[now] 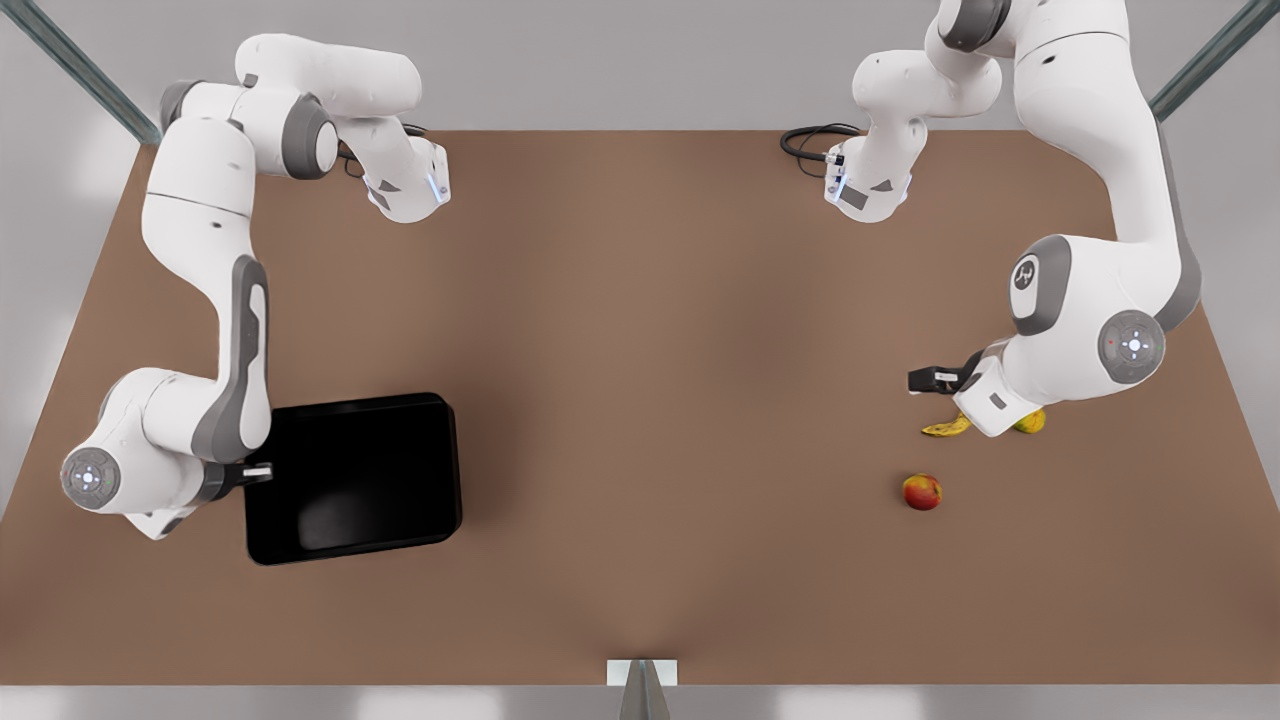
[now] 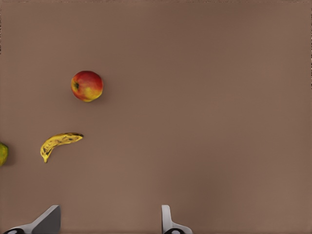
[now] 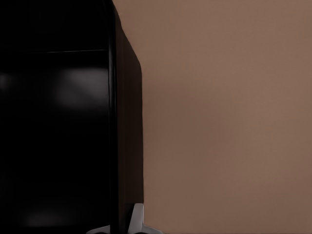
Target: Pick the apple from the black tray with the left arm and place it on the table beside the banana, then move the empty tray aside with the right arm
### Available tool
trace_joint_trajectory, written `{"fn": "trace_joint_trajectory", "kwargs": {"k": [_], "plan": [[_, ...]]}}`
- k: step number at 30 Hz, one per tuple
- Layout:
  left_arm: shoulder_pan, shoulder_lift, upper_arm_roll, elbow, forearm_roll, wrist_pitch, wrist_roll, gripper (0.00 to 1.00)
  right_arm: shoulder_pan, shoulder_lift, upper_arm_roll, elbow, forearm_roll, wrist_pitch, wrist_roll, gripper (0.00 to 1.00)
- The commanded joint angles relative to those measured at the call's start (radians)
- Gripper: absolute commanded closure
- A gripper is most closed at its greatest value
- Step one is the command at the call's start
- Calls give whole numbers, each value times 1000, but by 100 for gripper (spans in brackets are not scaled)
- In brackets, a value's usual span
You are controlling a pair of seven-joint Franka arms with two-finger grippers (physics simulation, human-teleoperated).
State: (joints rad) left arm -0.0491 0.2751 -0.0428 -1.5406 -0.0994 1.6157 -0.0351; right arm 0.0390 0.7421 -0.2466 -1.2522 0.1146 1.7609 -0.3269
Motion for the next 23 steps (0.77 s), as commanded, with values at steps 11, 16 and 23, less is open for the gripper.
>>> {"fn": "trace_joint_trajectory", "kwargs": {"k": [11,16,23], "plan": [[-1,10,0,59,9,0,-8,0,1,-27,24,14,36,-21,-232,0],[-1,10,0,59,9,-2,-11,0,168,-460,75,-438,36,84,138,0],[-3,12,0,59,10,-2,-14,0,209,-664,84,-681,22,74,335,1]]}}
